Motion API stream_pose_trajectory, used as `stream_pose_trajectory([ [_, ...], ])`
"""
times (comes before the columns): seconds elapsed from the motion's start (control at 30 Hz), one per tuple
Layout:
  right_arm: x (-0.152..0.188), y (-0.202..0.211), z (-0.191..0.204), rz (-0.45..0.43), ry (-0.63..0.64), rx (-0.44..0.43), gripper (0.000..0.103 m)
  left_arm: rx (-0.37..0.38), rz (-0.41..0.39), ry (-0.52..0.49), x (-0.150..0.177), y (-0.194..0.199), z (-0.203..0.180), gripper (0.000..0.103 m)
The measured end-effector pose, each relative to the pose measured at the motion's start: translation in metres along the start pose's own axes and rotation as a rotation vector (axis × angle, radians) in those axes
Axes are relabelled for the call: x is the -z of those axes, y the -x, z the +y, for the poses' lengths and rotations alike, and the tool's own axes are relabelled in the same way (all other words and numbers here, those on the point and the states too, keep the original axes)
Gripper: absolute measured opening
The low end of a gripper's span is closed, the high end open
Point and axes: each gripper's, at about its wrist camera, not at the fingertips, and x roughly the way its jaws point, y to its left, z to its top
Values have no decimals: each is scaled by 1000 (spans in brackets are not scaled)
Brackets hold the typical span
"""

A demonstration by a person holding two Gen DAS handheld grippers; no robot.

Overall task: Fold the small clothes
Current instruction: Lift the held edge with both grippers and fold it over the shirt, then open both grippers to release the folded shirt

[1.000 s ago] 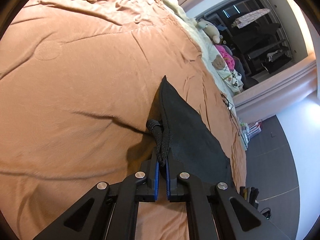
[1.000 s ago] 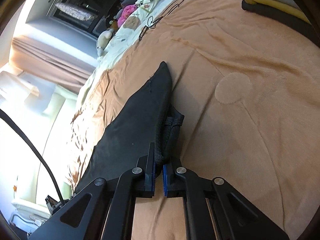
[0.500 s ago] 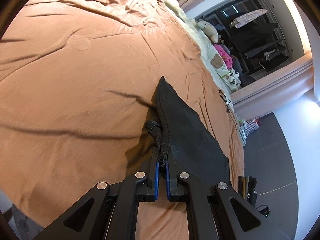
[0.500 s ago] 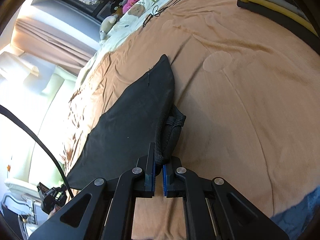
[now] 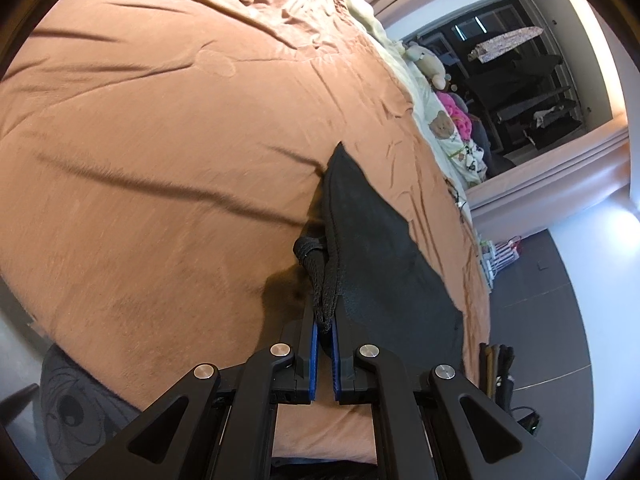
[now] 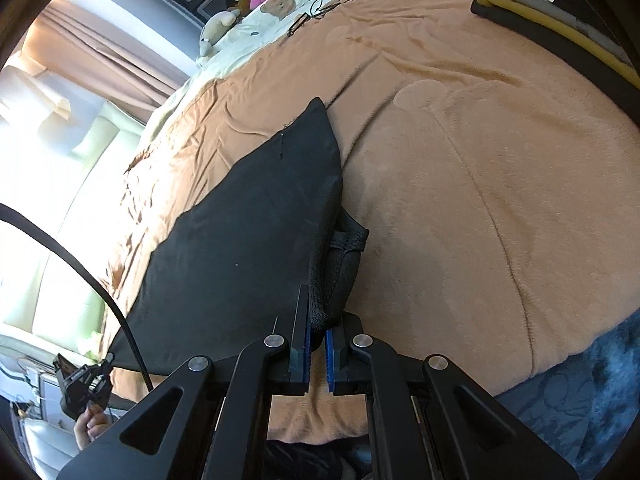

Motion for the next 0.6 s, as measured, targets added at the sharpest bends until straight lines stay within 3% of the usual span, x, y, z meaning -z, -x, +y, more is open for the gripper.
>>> stream_pose_trajectory([
  [0.1, 3, -6, 2, 18, 31, 55, 5, -19, 13, 5, 2, -10, 6, 5],
  [0.2, 5, -12, 3, 49, 74, 167, 18, -42, 26, 7, 5, -16, 12, 6],
  [0.27, 4, -8, 4, 43, 86, 196, 34, -44, 39, 15, 6, -19, 16, 9],
  [0.33, 4, -4, 9, 29, 99, 209, 46, -39, 45, 28, 8, -21, 20, 28],
  [0.4, 2, 5, 16, 5, 114, 216, 48, -24, 36, 43, 8, -20, 23, 40],
  [0.6, 7, 20, 52, -48, 237, 192, 48, 19, 41, 82, 12, -17, 31, 41],
])
